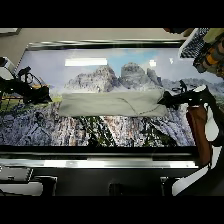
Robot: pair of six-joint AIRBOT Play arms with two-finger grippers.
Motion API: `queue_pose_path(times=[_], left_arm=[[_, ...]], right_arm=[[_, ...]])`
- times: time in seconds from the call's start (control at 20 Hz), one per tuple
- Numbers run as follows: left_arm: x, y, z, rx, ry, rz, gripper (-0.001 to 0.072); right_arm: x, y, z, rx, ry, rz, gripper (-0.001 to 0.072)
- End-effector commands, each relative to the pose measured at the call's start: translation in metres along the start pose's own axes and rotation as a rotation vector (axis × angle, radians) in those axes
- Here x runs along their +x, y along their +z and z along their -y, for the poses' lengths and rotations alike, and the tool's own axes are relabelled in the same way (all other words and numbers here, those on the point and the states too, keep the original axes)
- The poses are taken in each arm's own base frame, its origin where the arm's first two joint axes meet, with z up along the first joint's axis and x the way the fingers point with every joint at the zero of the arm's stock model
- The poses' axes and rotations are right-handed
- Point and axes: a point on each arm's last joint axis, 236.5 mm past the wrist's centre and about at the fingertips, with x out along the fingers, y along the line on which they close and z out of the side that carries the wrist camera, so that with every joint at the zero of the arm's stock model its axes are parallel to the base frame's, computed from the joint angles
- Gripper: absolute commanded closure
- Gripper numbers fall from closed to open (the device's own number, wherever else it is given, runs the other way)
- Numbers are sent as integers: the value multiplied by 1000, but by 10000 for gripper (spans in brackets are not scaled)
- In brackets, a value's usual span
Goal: Fold the clothes and pants, and hang the long-sleeved shirts on hangers.
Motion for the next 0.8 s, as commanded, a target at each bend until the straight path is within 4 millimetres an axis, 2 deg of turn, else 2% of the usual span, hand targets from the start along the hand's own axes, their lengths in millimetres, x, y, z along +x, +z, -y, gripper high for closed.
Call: queue_pose_path(times=[0.0,0.05,0.15,0.3,0.5,0.65,0.75], left_arm=[[8,-3,26,14,-56,-3,692],[17,-5,44,25,-95,-4,692],[38,-11,92,6,-210,-3,692],[76,-28,178,-26,-374,4,692],[125,-79,296,-64,-571,-59,693],[156,-122,362,-160,-676,-121,693],[168,-149,398,-156,-717,-169,693]], right_arm=[[-46,-9,-5,-3,-120,10,670],[-60,-15,-3,-13,-169,4,671],[-92,-25,-4,-31,-252,13,671],[-138,-26,-22,-42,-302,110,671],[-184,-39,-46,-64,-326,189,671],[-207,-51,-55,-75,-353,219,671],[-221,-52,-65,-94,-345,267,671]])
